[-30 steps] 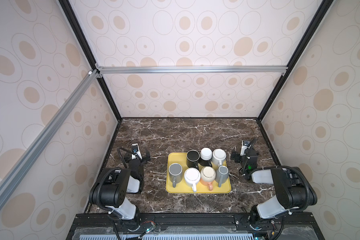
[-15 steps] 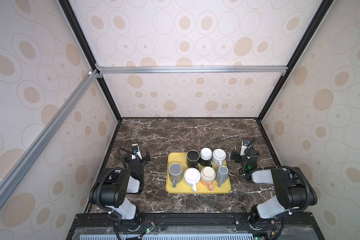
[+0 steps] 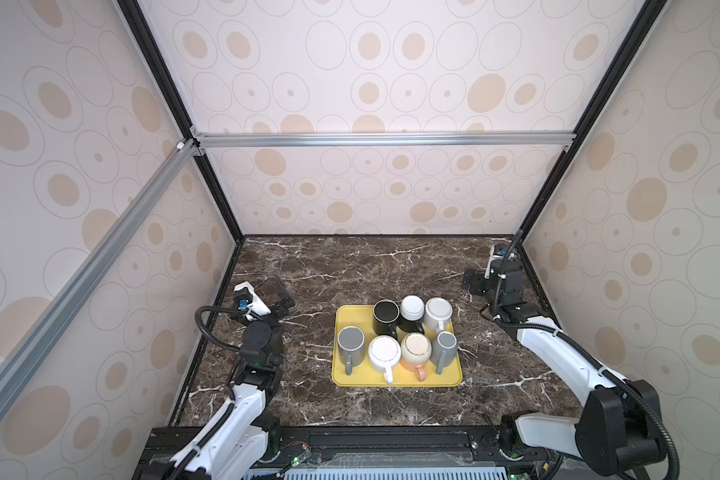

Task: Turn the mug right side up
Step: 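Move left gripper to the grey mug while right gripper moves above tray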

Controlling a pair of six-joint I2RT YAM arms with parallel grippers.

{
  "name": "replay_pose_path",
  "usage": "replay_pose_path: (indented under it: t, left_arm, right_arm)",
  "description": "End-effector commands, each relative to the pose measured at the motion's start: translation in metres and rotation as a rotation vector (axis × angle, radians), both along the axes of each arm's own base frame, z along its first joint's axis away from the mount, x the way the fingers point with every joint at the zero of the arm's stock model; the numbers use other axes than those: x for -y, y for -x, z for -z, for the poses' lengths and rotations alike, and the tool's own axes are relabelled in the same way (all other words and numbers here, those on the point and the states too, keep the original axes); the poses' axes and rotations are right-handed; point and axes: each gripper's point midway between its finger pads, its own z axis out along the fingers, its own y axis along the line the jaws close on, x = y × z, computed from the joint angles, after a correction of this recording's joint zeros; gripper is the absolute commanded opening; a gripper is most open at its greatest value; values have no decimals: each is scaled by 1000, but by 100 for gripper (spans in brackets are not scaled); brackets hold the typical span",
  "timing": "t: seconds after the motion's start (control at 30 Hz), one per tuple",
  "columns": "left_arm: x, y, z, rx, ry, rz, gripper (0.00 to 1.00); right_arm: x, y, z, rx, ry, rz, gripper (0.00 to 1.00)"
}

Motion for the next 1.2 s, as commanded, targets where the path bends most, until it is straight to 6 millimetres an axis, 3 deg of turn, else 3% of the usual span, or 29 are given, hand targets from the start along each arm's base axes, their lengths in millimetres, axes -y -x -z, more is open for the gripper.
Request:
replay_pose_path:
  t: [0.0,0.13,0.47,0.67,0.97,1.17]
  left_arm:
    - [9,14,32,-203,93,24,100]
    - [44,28,41,-322,123,137,100]
    - [111,51,73,-584,45,335,100]
    - [147,71,69,-574,73,491,100]
    - [188,99,89,-778,-20,647,100]
    - [197,119,104,-874,-86,610,100]
  right_arm:
    - [-21,35,15,-170,17,-15,99]
    - [-57,57,0,-189,20,-104,96]
    - [-106,85,-28,-223,-28,-262,87]
    - [-116,90,-35,-216,-46,-297,86]
    - [-136,95,-38,-248,-29,-388,84]
    - [-140,99,-41,-239,-51,-404,83]
